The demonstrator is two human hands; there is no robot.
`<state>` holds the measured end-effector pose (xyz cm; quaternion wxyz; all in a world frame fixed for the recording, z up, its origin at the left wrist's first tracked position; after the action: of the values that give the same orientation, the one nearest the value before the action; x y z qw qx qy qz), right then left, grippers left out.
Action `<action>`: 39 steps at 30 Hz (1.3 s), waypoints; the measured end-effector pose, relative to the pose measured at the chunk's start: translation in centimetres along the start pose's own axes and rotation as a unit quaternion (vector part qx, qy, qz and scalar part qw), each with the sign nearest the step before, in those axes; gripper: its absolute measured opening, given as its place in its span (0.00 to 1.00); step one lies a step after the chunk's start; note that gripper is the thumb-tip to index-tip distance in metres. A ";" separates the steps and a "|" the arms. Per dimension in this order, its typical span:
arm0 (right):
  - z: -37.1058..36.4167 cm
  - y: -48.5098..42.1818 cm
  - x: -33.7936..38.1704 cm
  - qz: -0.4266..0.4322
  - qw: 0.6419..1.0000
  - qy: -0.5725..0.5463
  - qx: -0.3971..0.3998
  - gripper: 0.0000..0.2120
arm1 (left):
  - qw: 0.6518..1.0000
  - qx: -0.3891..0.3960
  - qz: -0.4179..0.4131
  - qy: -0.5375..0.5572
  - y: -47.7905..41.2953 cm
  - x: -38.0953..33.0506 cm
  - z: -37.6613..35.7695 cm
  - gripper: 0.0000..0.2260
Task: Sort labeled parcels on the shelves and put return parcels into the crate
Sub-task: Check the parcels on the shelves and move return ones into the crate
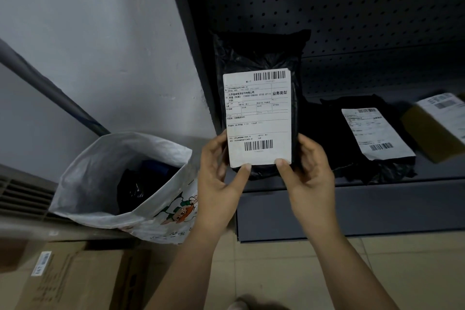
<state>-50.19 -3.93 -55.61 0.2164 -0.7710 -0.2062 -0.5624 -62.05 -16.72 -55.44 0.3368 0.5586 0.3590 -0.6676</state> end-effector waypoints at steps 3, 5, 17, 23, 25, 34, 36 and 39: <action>-0.1 0.1 -0.3 -0.006 1.000 0.011 0.005 0.25 | 1.000 -0.005 0.005 -0.006 0.2 0.1 0.2 0.27; -0.2 0.2 -0.9 -0.017 1.000 0.023 0.011 0.25 | 1.000 -0.007 0.013 -0.017 0.3 0.4 0.4 0.27; 0.0 1.0 -5.6 -0.115 0.982 0.142 0.052 0.23 | 0.993 0.001 0.086 -0.078 1.6 5.5 1.3 0.23; -0.6 0.1 -7.6 -0.141 0.961 0.222 0.091 0.24 | 0.990 0.010 0.096 -0.103 1.0 7.8 1.3 0.23; -0.8 -0.3 -7.8 -0.146 0.952 0.249 0.099 0.25 | 0.989 0.021 0.100 -0.109 0.5 8.4 1.1 0.22; -2.1 -1.4 -7.8 -0.148 0.926 0.321 0.132 0.23 | 0.976 0.051 0.115 -0.176 -1.3 10.2 0.9 0.21; -2.0 -1.6 -7.2 -0.135 0.924 0.333 0.132 0.22 | 0.971 0.067 0.112 -0.199 -1.7 10.3 0.9 0.20; -1.4 -1.6 -5.7 -0.100 0.921 0.355 0.125 0.21 | 0.962 0.071 0.082 -0.252 -1.5 9.3 0.9 0.21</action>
<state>-53.79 -3.81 -60.53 0.3123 -0.4625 -0.2605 -0.7878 -65.16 -17.22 -64.37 0.4296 0.4221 0.1671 -0.7806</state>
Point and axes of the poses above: each hand's wrist, its own y-axis away from the middle knuckle, its own z-axis out of the back of the hand, x = y × z, the point moved 7 cm from there along -y, towards the middle knuckle, and after that the axes turned 10 degrees about -y, right-handed, at the moved point
